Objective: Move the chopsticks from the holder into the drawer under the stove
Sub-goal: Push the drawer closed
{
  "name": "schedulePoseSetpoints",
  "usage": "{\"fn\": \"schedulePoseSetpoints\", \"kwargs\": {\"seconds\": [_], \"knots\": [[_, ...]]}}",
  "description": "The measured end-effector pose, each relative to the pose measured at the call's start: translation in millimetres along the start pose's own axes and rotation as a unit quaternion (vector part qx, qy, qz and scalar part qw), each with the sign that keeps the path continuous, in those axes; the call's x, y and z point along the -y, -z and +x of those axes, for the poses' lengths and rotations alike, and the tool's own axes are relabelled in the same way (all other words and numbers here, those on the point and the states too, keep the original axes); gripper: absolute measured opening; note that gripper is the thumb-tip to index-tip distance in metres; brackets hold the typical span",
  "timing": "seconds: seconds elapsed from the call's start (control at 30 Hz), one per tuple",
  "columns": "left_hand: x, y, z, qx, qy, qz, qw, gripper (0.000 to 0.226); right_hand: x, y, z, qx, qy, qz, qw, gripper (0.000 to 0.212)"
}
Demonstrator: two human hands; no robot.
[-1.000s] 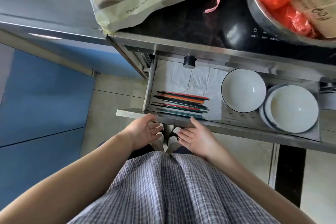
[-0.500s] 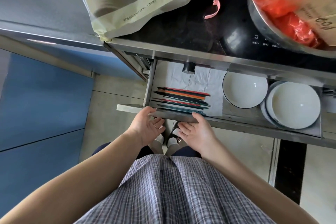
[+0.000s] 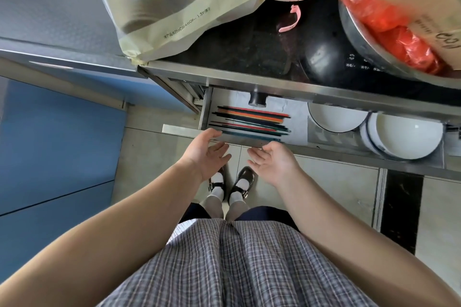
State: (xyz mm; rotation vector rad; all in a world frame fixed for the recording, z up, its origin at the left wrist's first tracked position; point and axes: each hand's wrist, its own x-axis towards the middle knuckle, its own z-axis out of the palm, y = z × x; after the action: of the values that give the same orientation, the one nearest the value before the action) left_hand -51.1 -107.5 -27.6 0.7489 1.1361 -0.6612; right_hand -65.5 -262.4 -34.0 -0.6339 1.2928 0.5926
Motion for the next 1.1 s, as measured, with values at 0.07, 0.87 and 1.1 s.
{"fn": "schedulePoseSetpoints", "kwargs": {"seconds": [0.07, 0.87, 1.1], "knots": [[-5, -4, 3, 0.006, -0.004, 0.008, 1.000, 0.008, 5, -5, 0, -0.002, 0.009, -0.002, 1.000, 0.046], [-41, -46, 26, 0.020, -0.020, 0.004, 1.000, 0.007, 57, -44, 18, -0.003, 0.047, -0.025, 0.999, 0.036], [-45, -56, 31, 0.014, -0.030, 0.002, 0.999, 0.017, 68, -50, 21, 0.017, 0.048, -0.028, 0.998, 0.029]]}}
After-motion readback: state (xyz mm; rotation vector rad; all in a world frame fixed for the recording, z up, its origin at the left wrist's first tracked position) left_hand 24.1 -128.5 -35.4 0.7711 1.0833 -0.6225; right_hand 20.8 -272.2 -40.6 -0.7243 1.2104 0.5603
